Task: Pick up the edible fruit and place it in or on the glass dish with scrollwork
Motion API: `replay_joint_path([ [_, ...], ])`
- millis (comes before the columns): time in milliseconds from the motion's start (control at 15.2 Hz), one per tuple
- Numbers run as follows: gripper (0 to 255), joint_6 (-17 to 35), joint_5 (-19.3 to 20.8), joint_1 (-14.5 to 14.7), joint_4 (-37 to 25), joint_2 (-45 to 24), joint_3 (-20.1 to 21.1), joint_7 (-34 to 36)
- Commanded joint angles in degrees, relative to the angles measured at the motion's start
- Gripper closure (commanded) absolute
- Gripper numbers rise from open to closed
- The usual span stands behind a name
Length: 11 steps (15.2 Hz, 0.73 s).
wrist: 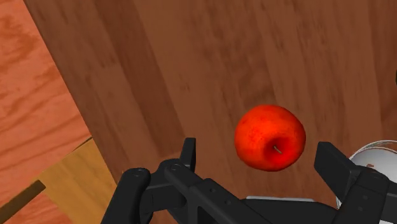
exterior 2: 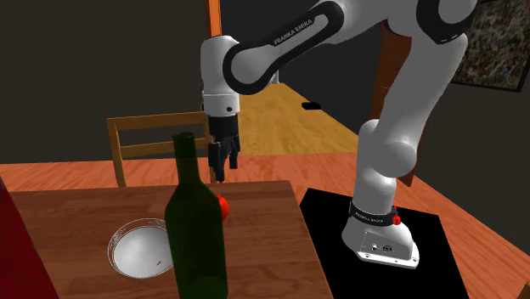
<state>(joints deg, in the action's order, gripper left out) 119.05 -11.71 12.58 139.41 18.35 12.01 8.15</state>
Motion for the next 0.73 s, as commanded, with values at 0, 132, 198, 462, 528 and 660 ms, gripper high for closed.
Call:
replay_joint_path([
  [0,0,2.5,-1.2,0.9,-0.1,-3.2,0.9,-0.1],
  [132,0,4.5,-2.2,1.8,-0.7,-6.4,1.9,0.2],
  [198,0,5.4,-2.2,1.9,-0.3,-6.8,2.0,0.1],
  [462,0,8.8,-2.5,2.1,1.3,-8.5,2.4,0.1],
  [528,0,9.6,-2.5,2.2,1.7,-9.0,2.6,0.1],
  [660,0,11.0,-2.6,2.3,2.3,-9.8,2.7,0.1],
])
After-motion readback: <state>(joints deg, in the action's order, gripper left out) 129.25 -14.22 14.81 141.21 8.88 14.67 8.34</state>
